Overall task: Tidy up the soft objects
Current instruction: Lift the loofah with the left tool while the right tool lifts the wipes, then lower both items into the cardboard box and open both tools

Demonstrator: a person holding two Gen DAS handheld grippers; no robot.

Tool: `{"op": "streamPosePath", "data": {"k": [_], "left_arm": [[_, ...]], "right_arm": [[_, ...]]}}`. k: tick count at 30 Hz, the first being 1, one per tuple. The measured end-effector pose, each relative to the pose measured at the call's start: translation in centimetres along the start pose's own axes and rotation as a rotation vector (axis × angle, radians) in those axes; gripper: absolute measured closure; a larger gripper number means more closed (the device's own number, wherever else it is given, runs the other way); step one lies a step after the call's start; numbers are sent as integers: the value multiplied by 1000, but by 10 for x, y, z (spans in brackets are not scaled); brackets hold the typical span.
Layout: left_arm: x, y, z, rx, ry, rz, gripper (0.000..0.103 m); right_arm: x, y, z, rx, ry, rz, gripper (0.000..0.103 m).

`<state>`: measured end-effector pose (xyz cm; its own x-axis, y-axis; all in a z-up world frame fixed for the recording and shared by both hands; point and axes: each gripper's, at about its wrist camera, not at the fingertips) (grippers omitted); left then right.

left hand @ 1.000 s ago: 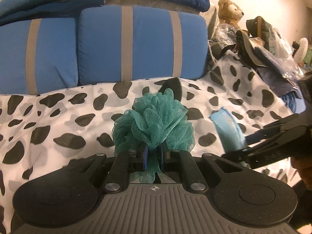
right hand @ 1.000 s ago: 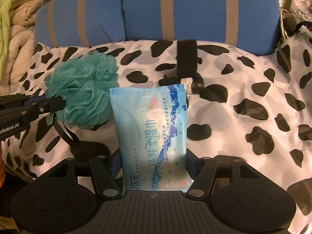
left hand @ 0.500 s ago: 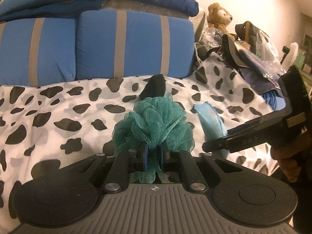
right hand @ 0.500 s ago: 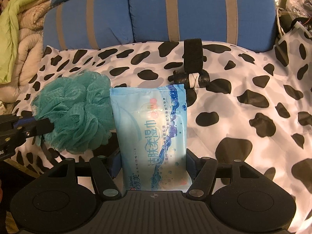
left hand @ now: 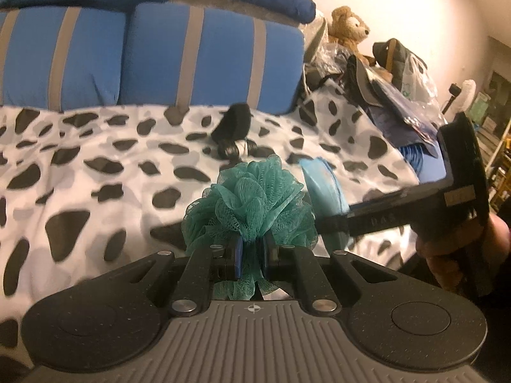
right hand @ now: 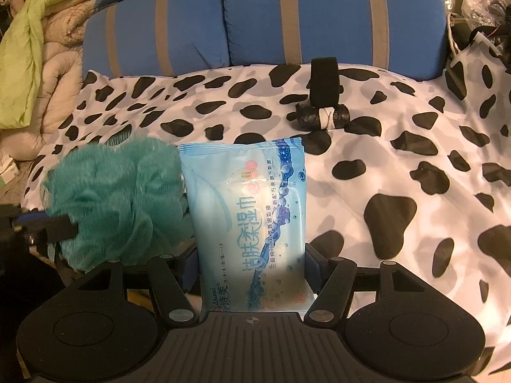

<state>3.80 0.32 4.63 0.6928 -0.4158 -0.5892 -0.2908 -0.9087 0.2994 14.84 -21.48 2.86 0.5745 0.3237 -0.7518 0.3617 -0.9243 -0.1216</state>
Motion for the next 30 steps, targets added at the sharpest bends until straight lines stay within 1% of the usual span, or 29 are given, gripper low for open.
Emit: {"op": "streamPosePath", "data": {"k": [7, 17, 22, 23, 25, 27, 28, 29, 30], "left_arm": [[-8, 3, 18, -44, -89, 19, 91], [-8, 9, 37, -117, -214, 39, 91], [4, 9, 44, -145, -323, 14, 89], [8, 9, 45, -150, -356, 7, 84], [16, 8, 48, -151, -406, 0, 82], [22, 8, 51, -154, -445, -9, 75], [23, 7, 51, -157, -453, -9, 62], [24, 6, 51, -160, -452, -13, 51], [24, 6, 51, -162, -447, -18, 47]], "right_arm": [[-14, -5, 16, 20, -11, -7, 36], [-21, -8, 35, 14, -67, -10, 36], [-24, -3, 44, 19, -88, -5, 36], [-25, -3, 45, 20, -93, -4, 36], [-25, -2, 48, 18, -106, -1, 36], [-25, -2, 52, 14, -120, -3, 36], [-24, -3, 53, 9, -128, -4, 36], [-24, -4, 55, 4, -134, -5, 36], [-24, -5, 56, -2, -142, -8, 36]]}}
Point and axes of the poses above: each gripper's, at about its wrist camera, not at the fingertips, and x roughly the way its jaws point, y to its right, z to its underside, and after that the axes turned 7 degrees about z, right-handed
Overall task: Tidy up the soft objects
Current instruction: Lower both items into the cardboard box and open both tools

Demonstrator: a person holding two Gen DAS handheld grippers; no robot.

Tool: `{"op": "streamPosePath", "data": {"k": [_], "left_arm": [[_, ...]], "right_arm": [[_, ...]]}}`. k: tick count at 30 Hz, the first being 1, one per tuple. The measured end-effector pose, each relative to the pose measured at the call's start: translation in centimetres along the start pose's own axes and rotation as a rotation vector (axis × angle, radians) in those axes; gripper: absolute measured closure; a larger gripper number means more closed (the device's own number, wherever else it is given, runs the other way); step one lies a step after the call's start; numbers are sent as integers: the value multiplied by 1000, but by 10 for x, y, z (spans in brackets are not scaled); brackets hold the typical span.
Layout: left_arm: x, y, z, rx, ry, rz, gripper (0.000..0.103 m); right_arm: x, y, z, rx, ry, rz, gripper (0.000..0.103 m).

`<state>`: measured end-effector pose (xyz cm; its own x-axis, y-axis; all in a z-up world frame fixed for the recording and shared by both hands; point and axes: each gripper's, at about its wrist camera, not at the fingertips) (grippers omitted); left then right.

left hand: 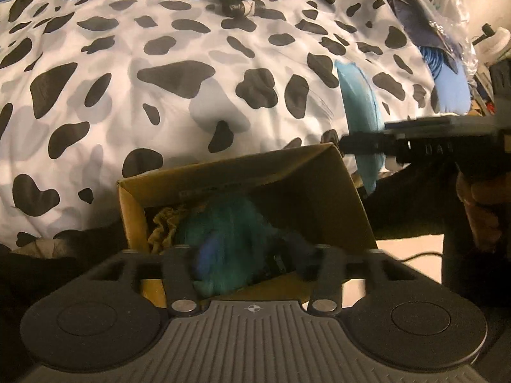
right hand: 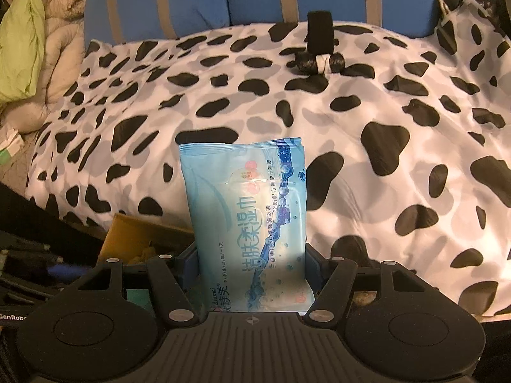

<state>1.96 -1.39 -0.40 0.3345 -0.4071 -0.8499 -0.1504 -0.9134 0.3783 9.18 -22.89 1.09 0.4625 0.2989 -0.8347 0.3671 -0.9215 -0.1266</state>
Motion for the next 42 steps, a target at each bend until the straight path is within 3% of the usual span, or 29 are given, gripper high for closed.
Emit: {"op": "streamPosePath", "data": {"k": [2, 14, 29, 32, 36, 42], "left_arm": [[0, 0, 0, -10, 6, -7, 39], [6, -8, -4, -72, -21, -74, 38], [10, -9, -6, -80, -31, -84, 38], [11, -9, -6, -80, -35, -89, 38], [13, -9, -6, -78, -42, -94, 38], [15, -8, -6, -78, -50, -98, 38]], "right_arm": [[2, -2, 2, -7, -16, -8, 36], [17, -12, 6, -45, -110, -47, 35], [24, -21, 18, -9, -209, -58, 35], [29, -23, 21, -10, -250, -63, 25], [27, -21, 19, 1, -232, -61, 9], [29, -23, 19, -18, -236, -46, 4]]}}
Point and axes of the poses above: each gripper's, at about its wrist camera, not at the fingertips, and x roughly the way its jaws point, y to its right, z to its underside, and after that the axes turned 7 degrees about z, right-handed
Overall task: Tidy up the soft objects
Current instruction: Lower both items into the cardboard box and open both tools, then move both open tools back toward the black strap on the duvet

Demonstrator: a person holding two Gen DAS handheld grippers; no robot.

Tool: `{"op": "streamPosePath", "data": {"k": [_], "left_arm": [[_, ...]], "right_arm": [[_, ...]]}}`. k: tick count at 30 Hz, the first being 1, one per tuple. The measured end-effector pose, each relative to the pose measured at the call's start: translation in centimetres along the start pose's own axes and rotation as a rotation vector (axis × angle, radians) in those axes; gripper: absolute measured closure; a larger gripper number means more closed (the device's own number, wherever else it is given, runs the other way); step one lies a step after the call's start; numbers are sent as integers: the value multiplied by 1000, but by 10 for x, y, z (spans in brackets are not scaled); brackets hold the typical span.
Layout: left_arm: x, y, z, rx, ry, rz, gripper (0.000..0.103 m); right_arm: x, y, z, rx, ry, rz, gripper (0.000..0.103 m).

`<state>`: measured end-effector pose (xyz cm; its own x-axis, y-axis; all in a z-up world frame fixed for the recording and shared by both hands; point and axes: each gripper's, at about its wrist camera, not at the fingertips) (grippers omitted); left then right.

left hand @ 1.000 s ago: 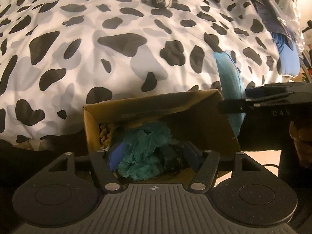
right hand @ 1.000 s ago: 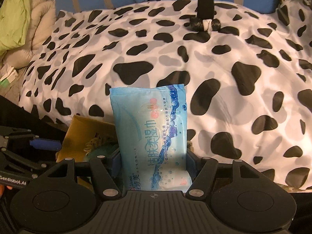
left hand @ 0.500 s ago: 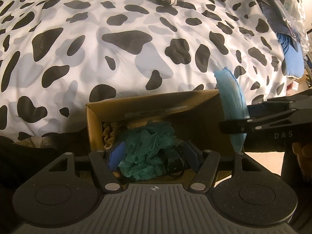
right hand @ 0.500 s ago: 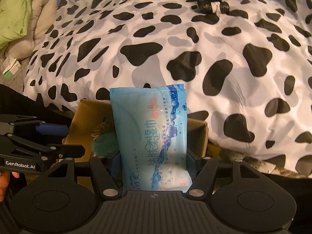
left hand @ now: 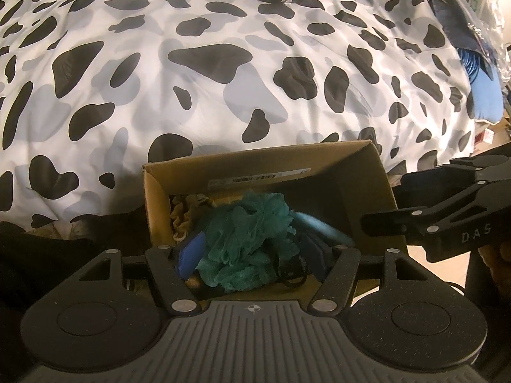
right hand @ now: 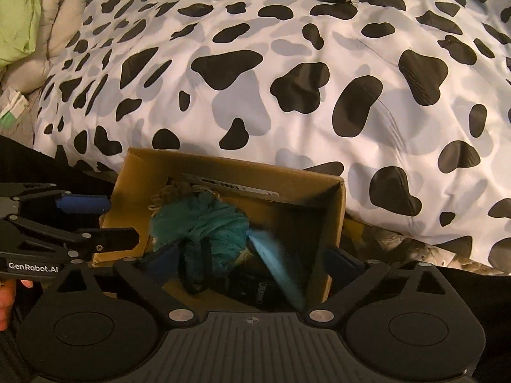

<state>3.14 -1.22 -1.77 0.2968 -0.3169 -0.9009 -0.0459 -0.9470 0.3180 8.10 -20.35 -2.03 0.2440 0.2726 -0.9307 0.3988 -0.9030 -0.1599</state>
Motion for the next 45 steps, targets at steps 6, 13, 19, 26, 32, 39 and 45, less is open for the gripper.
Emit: {"op": "streamPosePath", "data": {"k": [6, 13, 19, 26, 32, 39, 45], "left_arm": [[0, 1, 0, 2, -2, -1, 38], [0, 1, 0, 2, -2, -1, 38], [1, 1, 0, 2, -3, -1, 37], [1, 1, 0, 2, -3, -2, 37], [0, 1, 0, 1, -1, -2, 37], [-1, -2, 0, -8, 12, -5, 37], [-5, -3, -1, -24, 38, -3, 37]], "right_arm": [[2, 1, 0, 1, -6, 17, 0], [4, 0, 0, 0, -14, 33, 0], [5, 0, 0, -3, -18, 41, 0], [3, 2, -1, 10, -9, 51, 0], [3, 5, -2, 21, 0, 71, 0], [1, 5, -3, 25, 22, 106, 0], [-3, 9, -5, 46, 48, 129, 0]]}}
Point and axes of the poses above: each gripper's, at about its wrist camera, not at the fingertips, and x roughly the way its jaws point, y to its right, z to its underside, and after that the axes turned 7 degrees about z, right-handed
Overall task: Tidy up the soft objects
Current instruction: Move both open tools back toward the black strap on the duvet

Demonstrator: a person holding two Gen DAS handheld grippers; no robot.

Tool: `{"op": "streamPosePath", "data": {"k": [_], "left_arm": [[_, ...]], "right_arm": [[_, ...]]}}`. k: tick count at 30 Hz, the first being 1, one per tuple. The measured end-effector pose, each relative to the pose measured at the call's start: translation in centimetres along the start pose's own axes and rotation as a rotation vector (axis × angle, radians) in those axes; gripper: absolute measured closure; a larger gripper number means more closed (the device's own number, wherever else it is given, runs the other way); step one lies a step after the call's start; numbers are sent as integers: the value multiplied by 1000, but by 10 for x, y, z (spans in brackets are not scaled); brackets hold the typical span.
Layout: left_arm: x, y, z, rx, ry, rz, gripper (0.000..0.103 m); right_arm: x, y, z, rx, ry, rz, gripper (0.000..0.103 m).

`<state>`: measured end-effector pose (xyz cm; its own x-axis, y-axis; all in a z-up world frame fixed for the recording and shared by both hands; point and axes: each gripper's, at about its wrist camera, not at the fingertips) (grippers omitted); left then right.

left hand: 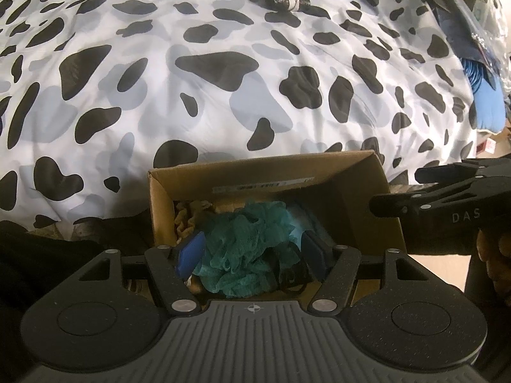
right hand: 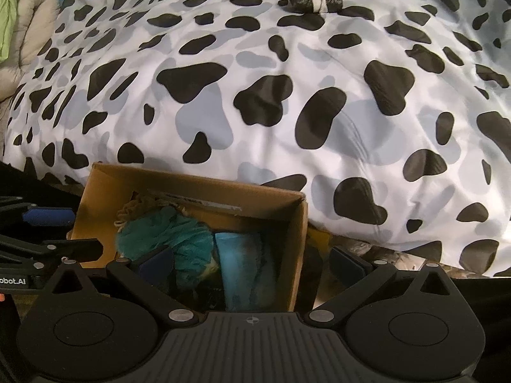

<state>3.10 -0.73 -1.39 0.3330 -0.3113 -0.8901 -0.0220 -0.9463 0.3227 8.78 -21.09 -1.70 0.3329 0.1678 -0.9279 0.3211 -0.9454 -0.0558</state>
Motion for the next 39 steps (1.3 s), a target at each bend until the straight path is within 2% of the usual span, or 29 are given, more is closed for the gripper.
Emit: {"op": "streamPosePath", "data": {"k": [15, 22, 39], "left_arm": [[-11, 3, -4, 3, 85, 8, 37], [-17, 1, -9, -4, 136, 14, 37], [-28, -9, -39, 45, 267, -57, 37]], "right_arm": [[-16, 13, -9, 70, 128, 72, 0], [-24, 15, -11, 72, 185, 70, 0], [-38, 19, -32, 24, 342, 148, 0]]}}
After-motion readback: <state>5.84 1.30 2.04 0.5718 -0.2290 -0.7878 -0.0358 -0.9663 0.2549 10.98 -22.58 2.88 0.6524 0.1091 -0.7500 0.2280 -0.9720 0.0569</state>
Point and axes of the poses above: each gripper's, at about its wrist camera, not at the fingertips, and x roughly the way its jaws point, y to its right, z to its underside, and after that the axes turned 7 degrees about z, right-handed
